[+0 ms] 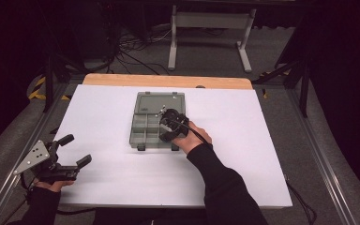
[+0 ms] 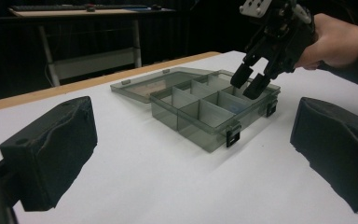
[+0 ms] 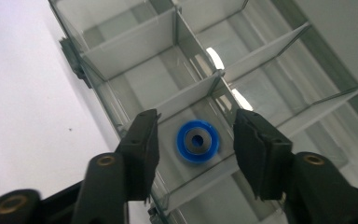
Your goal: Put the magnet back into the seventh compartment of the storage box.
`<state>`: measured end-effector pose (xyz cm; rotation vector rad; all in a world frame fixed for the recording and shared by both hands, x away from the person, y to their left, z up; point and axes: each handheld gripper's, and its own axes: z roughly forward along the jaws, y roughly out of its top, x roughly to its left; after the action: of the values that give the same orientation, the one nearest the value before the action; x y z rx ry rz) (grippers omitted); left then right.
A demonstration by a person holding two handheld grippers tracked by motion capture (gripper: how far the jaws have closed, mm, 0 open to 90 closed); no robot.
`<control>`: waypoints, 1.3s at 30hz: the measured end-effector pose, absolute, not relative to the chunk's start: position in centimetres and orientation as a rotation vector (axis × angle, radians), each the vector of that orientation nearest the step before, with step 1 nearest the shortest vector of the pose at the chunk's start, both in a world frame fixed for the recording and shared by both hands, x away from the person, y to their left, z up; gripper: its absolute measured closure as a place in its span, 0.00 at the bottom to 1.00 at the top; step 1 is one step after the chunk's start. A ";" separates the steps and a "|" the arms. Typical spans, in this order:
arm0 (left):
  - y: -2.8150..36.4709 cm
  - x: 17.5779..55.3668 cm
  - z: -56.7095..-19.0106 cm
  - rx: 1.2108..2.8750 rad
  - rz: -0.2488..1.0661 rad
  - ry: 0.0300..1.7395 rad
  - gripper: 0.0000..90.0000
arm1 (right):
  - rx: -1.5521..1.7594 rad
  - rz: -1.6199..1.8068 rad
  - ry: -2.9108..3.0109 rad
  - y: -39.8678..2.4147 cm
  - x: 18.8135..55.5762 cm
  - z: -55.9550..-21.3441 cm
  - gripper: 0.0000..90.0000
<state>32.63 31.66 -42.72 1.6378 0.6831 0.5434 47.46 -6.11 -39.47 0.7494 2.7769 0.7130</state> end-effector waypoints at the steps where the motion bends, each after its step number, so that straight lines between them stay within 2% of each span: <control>1: 31.7 32.6 -42.7 1.638 0.544 0.683 0.01 | 0.751 0.727 2.771 -6.3 47.3 -39.2 0.51; 5: 31.7 32.6 -42.7 1.638 0.544 0.683 0.01 | 0.752 0.763 2.741 -6.6 46.8 -38.1 0.37; 14: 31.7 32.6 -42.7 1.638 0.544 0.683 0.01 | 0.715 0.879 2.697 -7.6 45.1 -35.8 0.19; 17: 31.7 32.6 -42.7 1.638 0.544 0.683 0.01 | 0.708 0.913 2.689 -8.0 44.4 -35.1 0.15; 26: 31.7 32.6 -42.7 1.637 0.543 0.682 0.01 | 0.699 0.975 2.651 -9.2 42.7 -34.0 0.14; 39: 31.6 32.6 -42.7 1.636 0.545 0.684 0.01 | 0.669 1.158 2.516 -13.2 39.7 -33.2 0.04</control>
<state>32.59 31.59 -42.72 1.6356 0.6841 0.5445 39.73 -13.22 -33.17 0.6689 2.5161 1.1582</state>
